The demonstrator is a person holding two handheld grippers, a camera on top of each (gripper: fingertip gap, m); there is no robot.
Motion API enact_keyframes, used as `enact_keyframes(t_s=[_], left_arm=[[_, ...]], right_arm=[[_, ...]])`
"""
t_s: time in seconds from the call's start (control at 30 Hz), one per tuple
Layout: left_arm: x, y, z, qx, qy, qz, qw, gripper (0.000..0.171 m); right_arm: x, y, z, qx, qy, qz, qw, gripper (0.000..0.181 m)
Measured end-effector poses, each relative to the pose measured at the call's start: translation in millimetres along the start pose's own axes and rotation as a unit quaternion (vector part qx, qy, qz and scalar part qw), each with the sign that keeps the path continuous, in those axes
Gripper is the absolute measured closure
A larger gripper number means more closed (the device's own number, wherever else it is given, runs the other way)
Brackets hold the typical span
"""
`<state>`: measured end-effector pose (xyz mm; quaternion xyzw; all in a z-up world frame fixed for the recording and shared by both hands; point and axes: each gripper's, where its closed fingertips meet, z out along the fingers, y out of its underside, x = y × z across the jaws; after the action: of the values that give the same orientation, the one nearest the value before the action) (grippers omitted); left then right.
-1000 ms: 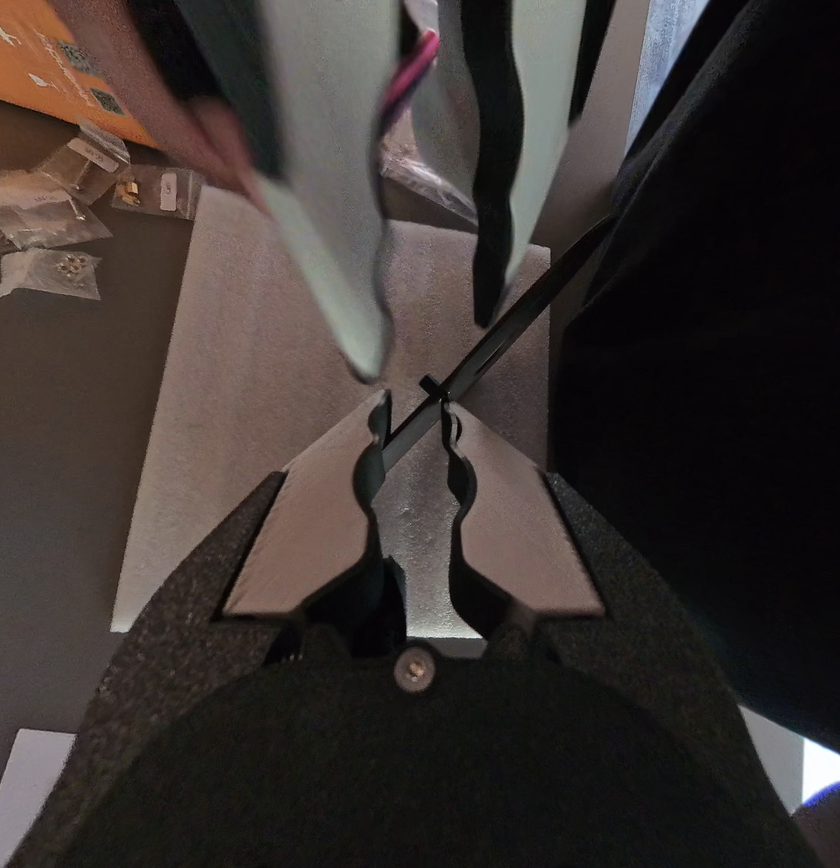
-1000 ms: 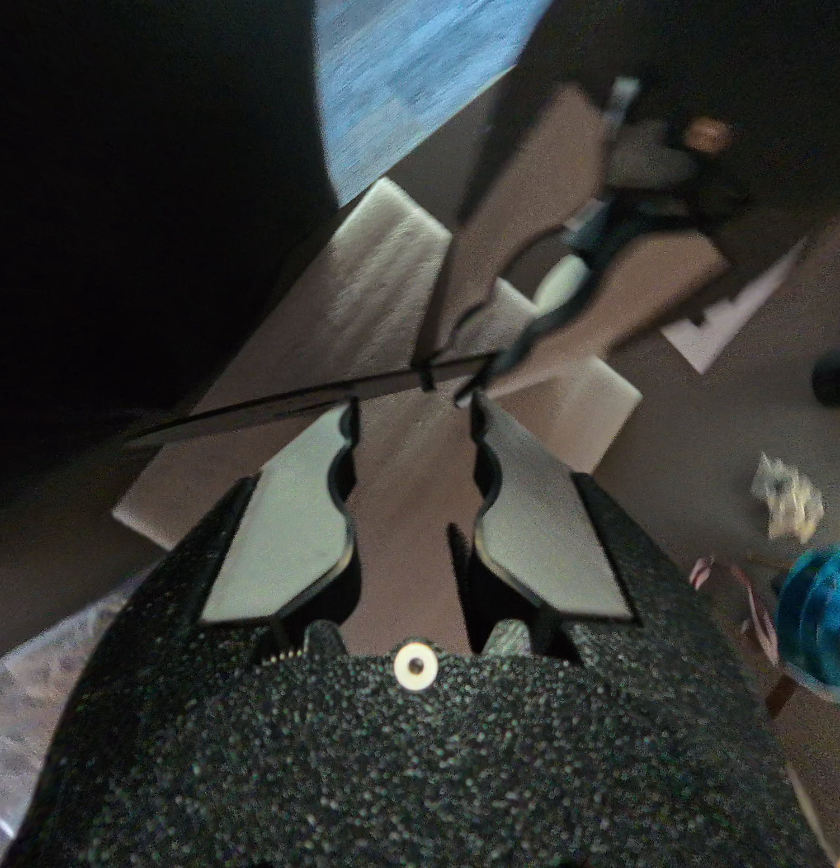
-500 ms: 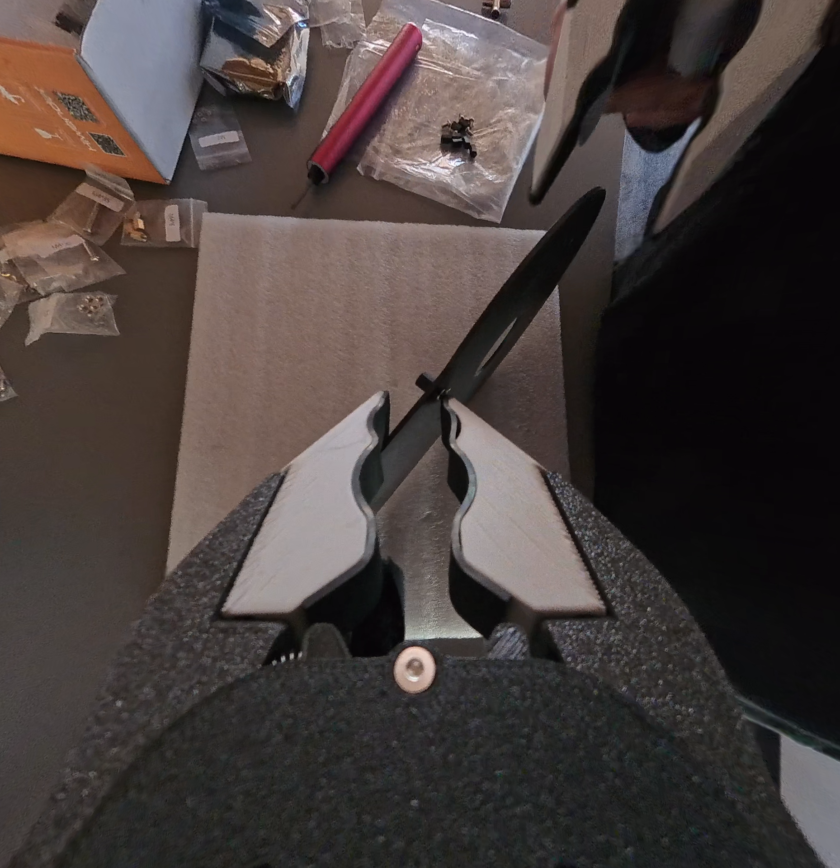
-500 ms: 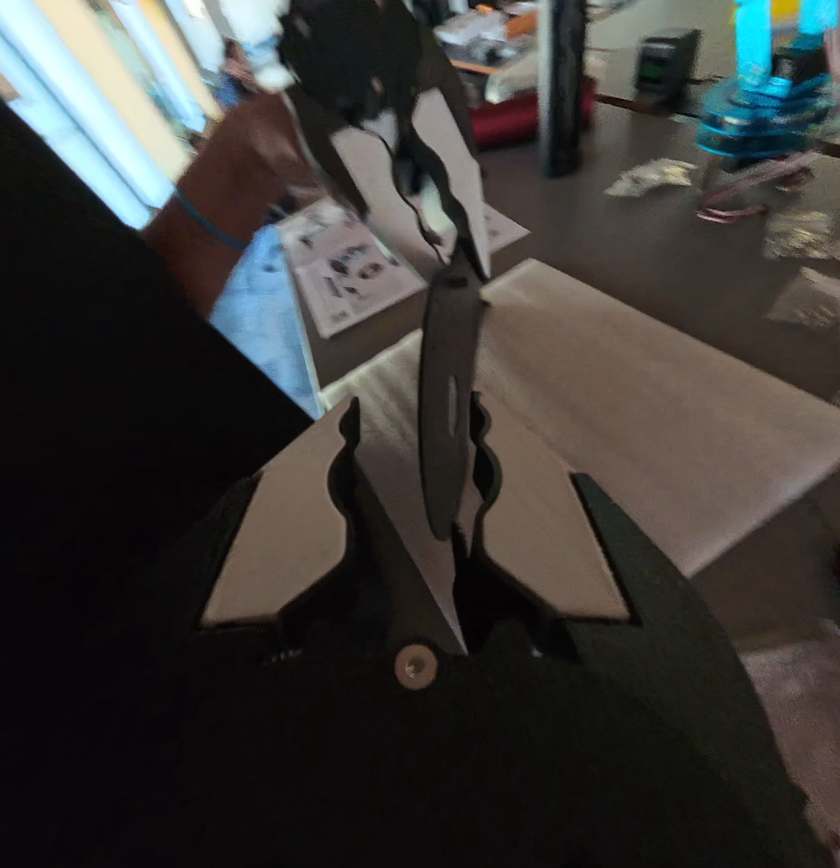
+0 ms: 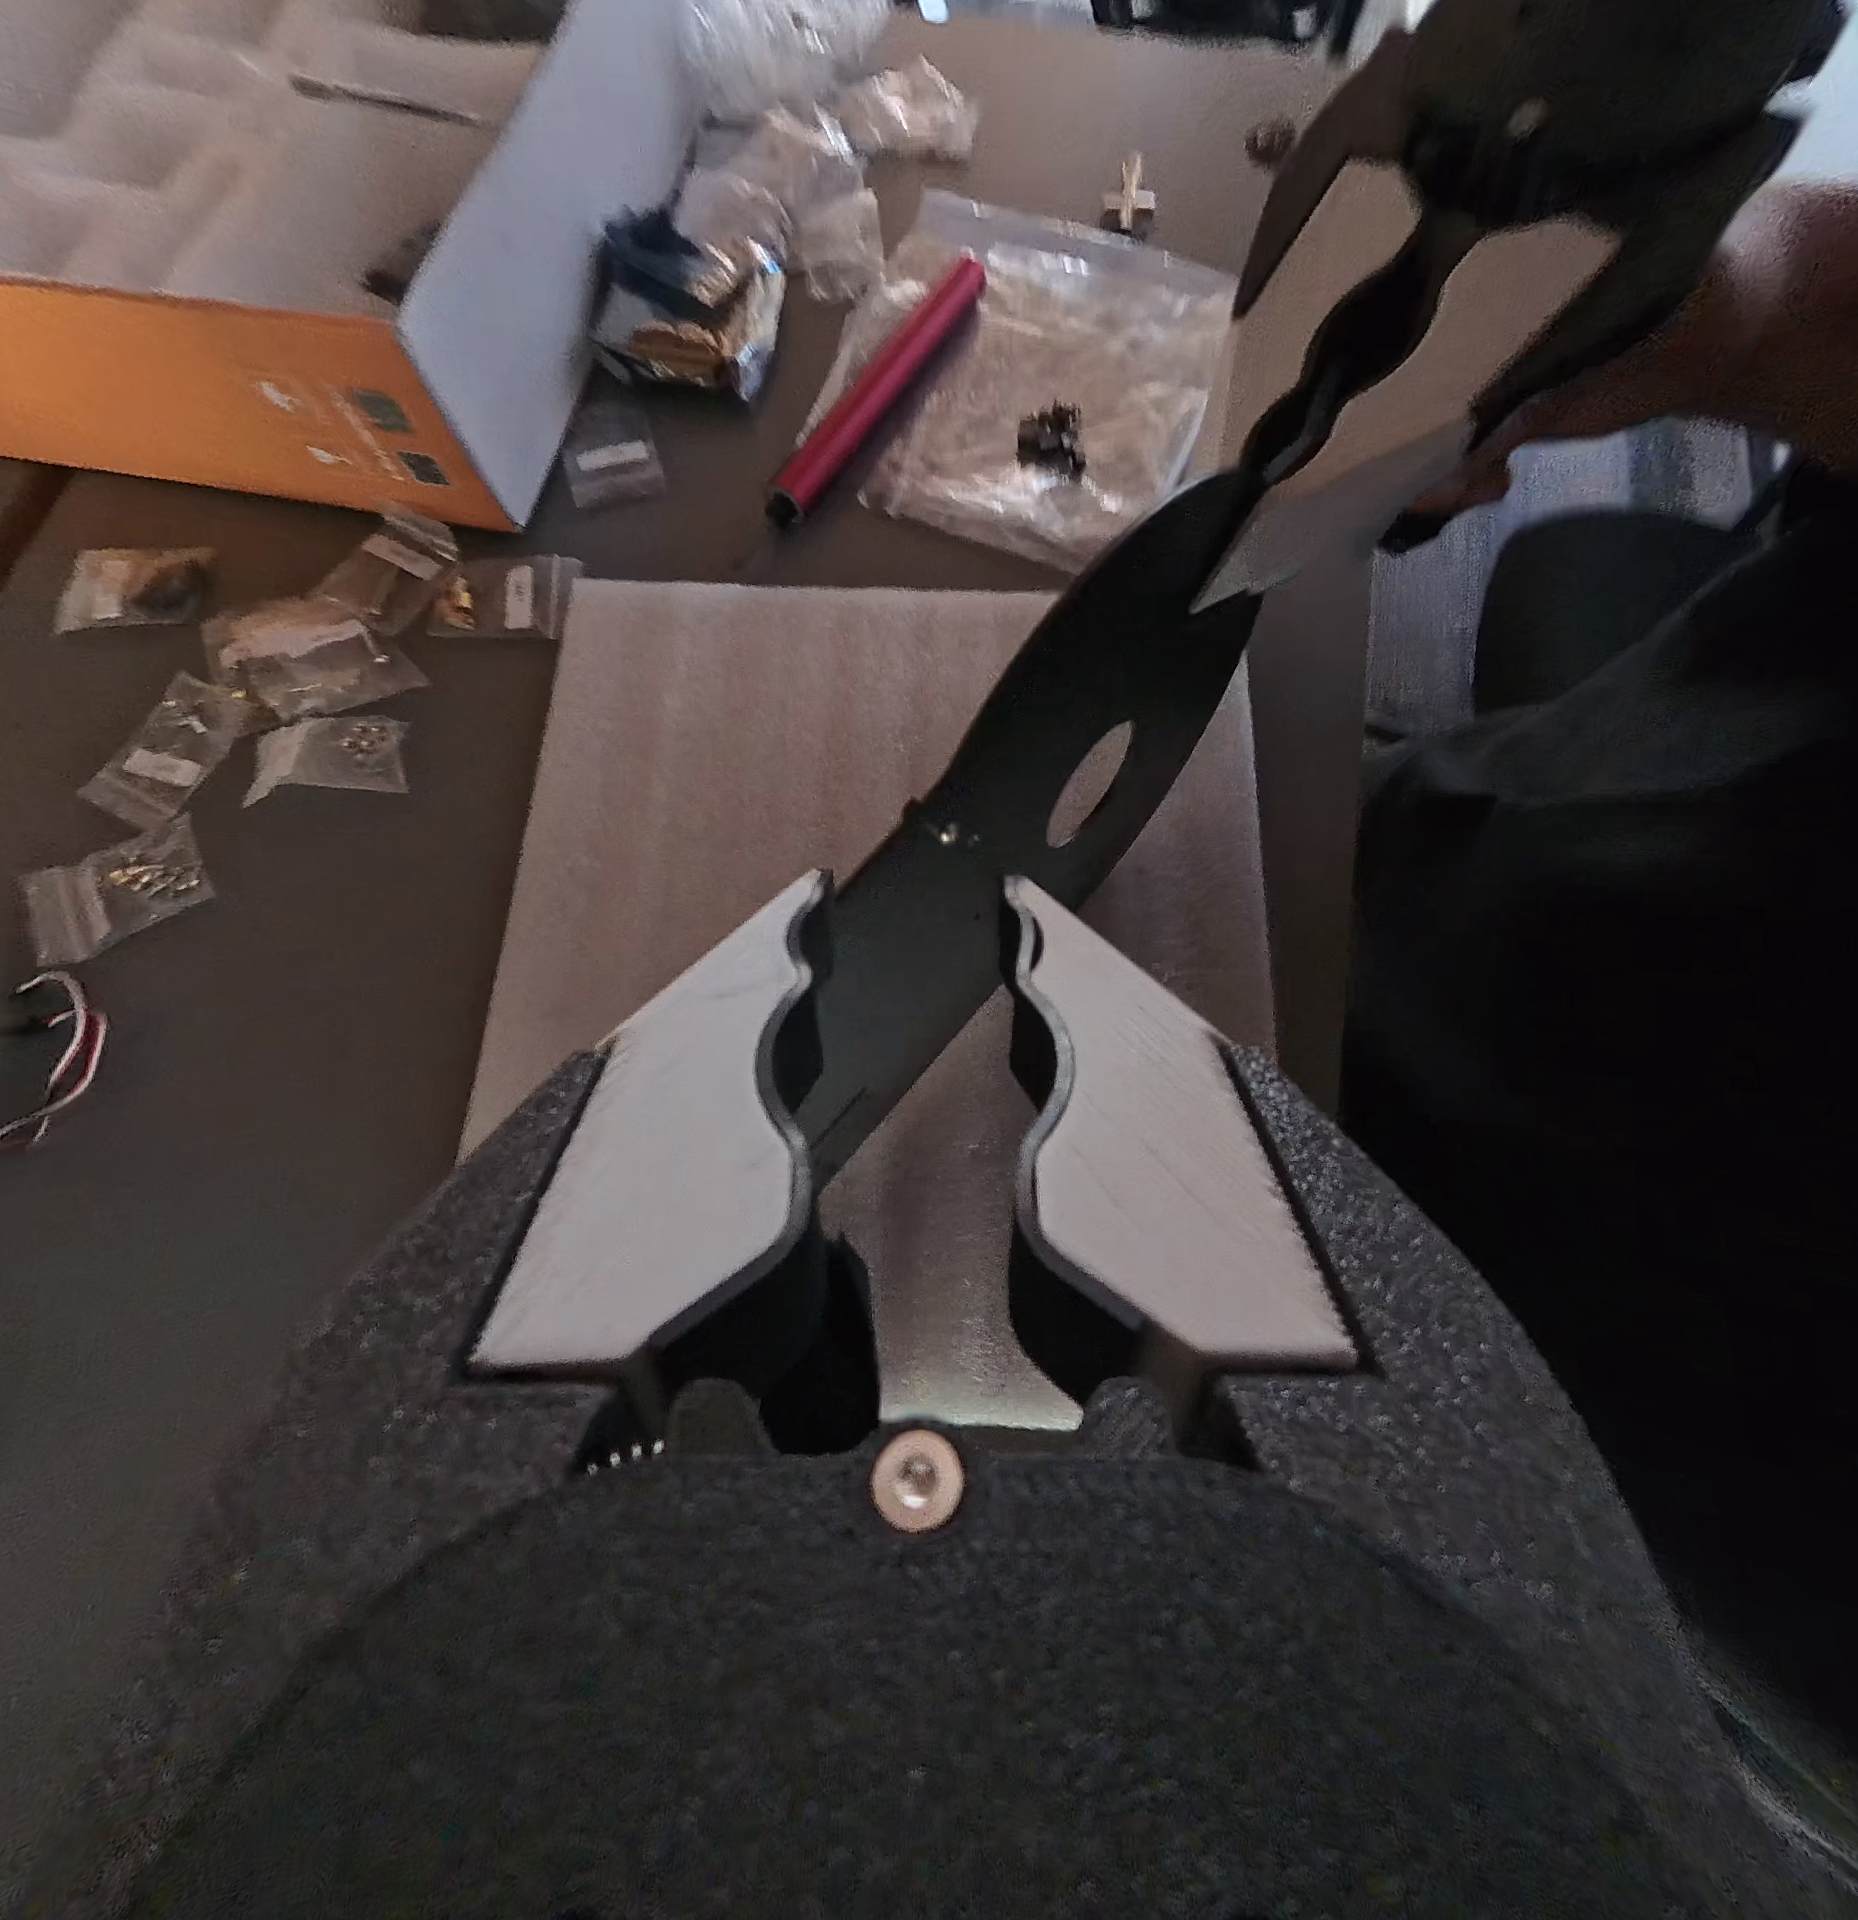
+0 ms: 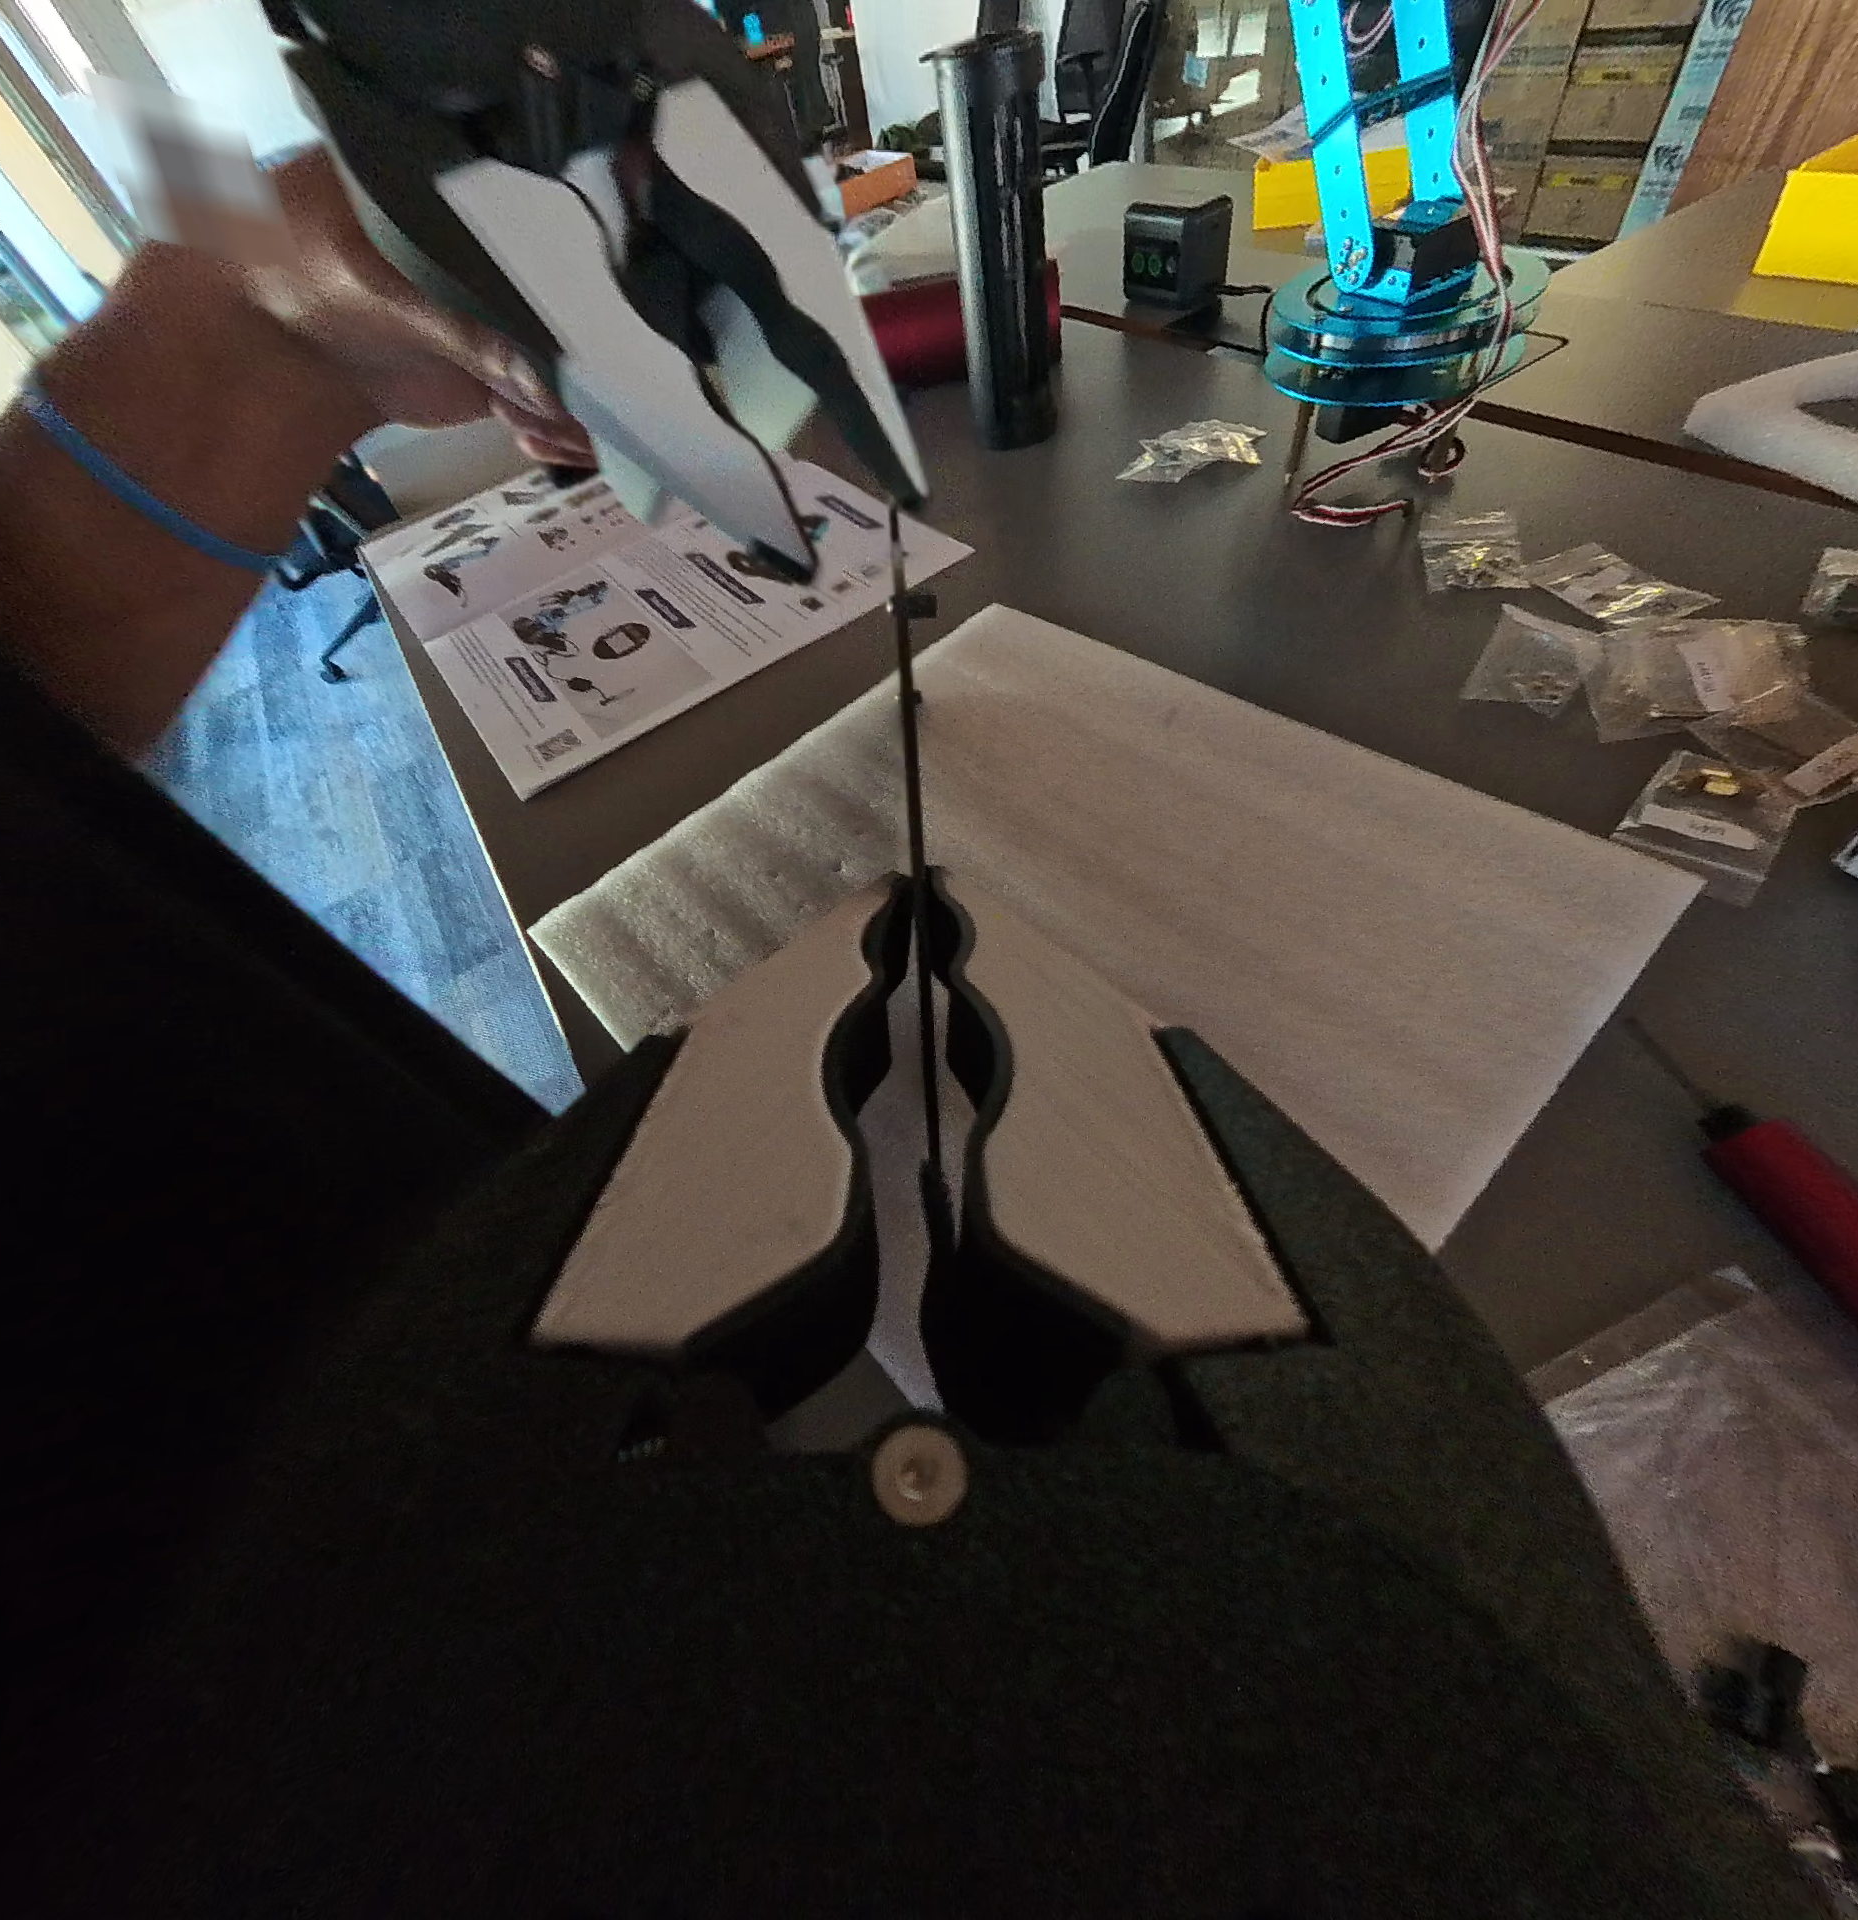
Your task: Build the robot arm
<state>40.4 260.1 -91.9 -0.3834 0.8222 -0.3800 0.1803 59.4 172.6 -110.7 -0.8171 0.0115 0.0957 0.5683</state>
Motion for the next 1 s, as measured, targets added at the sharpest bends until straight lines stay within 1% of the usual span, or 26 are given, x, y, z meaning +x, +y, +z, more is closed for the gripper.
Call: enact_keyframes(t_s=[0.07, 0.13, 0.23, 0.3, 0.37, 0.43, 0.5, 0.53, 0.6, 0.67, 0.73, 0.77, 0.83, 0.87, 0.93, 0.97, 1.0], left_arm=[[1.8, 0.5, -23.3, 0.044, -0.025, -0.023, 0.998, 0.14], [3.2, 10.3, -49.9, 0.083, -0.06, -0.058, 0.993, 0.14], [5.1, 46.5, -86.0, 0.113, -0.13, -0.141, 0.975, 0.14], [14.2, 79.3, -104.6, 0.115, -0.166, -0.211, 0.956, 0.14], [25.8, 111.7, -121.4, 0.116, -0.211, -0.275, 0.931, 0.14], [40.6, 134.2, -136.7, 0.126, -0.253, -0.317, 0.905, 0.14], [53.7, 149.1, -153.1, 0.133, -0.305, -0.341, 0.879, 0.14], [59.2, 152.9, -162.9, 0.137, -0.337, -0.346, 0.865, 0.14], [72.1, 151.8, -180.7, 0.152, -0.387, -0.345, 0.842, 0.14], [85.5, 153.2, -194.5, 0.151, -0.433, -0.336, 0.823, 0.136], [96.5, 156.7, -206.8, 0.148, -0.48, -0.324, 0.802, 0.137], [99.8, 158.2, -214.6, 0.148, -0.507, -0.313, 0.79, 0.137], [107.1, 164.0, -229.2, 0.129, -0.552, -0.273, 0.777, 0.136], [109.8, 169.6, -236.8, 0.115, -0.573, -0.256, 0.77, 0.136], [111.4, 187.1, -254.8, 0.095, -0.617, -0.241, 0.744, 0.13], [111.1, 198.4, -262.4, 0.086, -0.633, -0.244, 0.73, 0.128], [110.3, 211.0, -266.3, 0.074, -0.637, -0.257, 0.723, 0.128]], right_arm=[[0.9, -0.2, 0.1, 0.0, 0.003, -0.001, 1.0, 0.18], [-1.3, -0.3, 0.0, 0.007, 0.002, -0.007, 1.0, 0.18], [-6.1, -0.3, -0.2, 0.022, -0.005, -0.019, 1.0, 0.181], [-5.4, -0.3, -0.4, 0.03, -0.005, -0.019, 0.999, 0.181], [-1.9, -0.7, -0.3, 0.034, -0.002, -0.022, 0.999, 0.18], [3.2, -0.9, -0.3, 0.036, -0.002, -0.02, 0.999, 0.18], [4.7, -1.1, -0.1, 0.034, -0.011, -0.029, 0.999, 0.18], [3.7, -1.4, -0.1, 0.033, -0.015, -0.047, 0.998, 0.18], [0.2, -1.6, 0.1, 0.03, -0.02, -0.078, 0.996, 0.181], [-2.2, -0.7, -0.3, 0.022, -0.026, -0.077, 0.996, 0.181], [-2.2, -0.3, -0.6, 0.016, -0.024, -0.07, 0.997, 0.18], [-2.5, 0.1, -1.0, 0.015, -0.023, -0.078, 0.997, 0.18], [-3.3, 0.1, -1.1, 0.011, -0.023, -0.091, 0.995, 0.181], [-3.0, 0.0, -0.9, 0.005, -0.021, -0.087, 0.996, 0.181], [-0.9, 0.2, -0.8, -0.008, -0.011, -0.066, 0.998, 0.18], [-0.8, 0.5, -1.0, -0.01, -0.008, -0.061, 0.998, 0.18], [-1.5, 0.6, -1.1, -0.009, -0.006, -0.062, 0.998, 0.18]])
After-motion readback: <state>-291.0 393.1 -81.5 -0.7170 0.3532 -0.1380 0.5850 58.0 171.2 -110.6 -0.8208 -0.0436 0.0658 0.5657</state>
